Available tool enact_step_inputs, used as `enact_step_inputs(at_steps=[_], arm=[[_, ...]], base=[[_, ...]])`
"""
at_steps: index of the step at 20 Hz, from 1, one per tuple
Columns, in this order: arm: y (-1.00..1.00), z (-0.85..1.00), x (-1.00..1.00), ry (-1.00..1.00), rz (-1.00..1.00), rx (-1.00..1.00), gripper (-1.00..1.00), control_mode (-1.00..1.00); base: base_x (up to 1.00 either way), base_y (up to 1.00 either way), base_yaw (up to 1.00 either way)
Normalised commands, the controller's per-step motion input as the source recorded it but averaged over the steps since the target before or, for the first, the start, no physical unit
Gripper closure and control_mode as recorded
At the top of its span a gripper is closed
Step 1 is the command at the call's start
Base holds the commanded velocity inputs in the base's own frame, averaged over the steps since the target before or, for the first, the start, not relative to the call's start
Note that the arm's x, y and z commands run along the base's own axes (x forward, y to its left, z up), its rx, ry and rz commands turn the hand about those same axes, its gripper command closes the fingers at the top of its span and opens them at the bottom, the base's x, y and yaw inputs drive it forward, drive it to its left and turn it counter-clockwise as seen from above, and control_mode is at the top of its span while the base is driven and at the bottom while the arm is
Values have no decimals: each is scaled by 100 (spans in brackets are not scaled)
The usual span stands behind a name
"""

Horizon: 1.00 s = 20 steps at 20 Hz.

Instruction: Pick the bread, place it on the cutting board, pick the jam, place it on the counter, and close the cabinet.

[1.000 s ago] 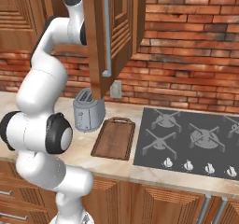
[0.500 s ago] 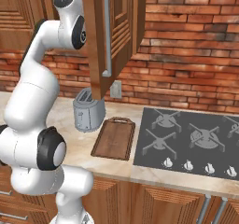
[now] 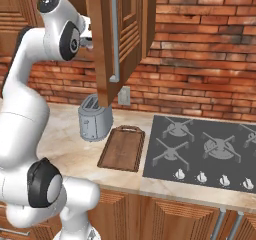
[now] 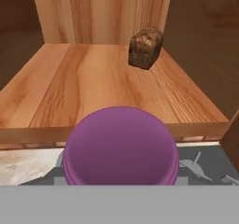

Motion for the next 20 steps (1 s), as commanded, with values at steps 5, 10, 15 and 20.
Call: enact_step_inputs(at_steps=[5,10,15,20], arm=[[14,0,-64,0,0,-1,100,-100],[13,0,-62,2,0,0,100,-100],[15,0,-58,5,0,0,100,-100],[18,-5,-47,4,0,0,100,-100]], base=[[0,0,0],[0,0,0],[0,0,0],[0,0,0]])
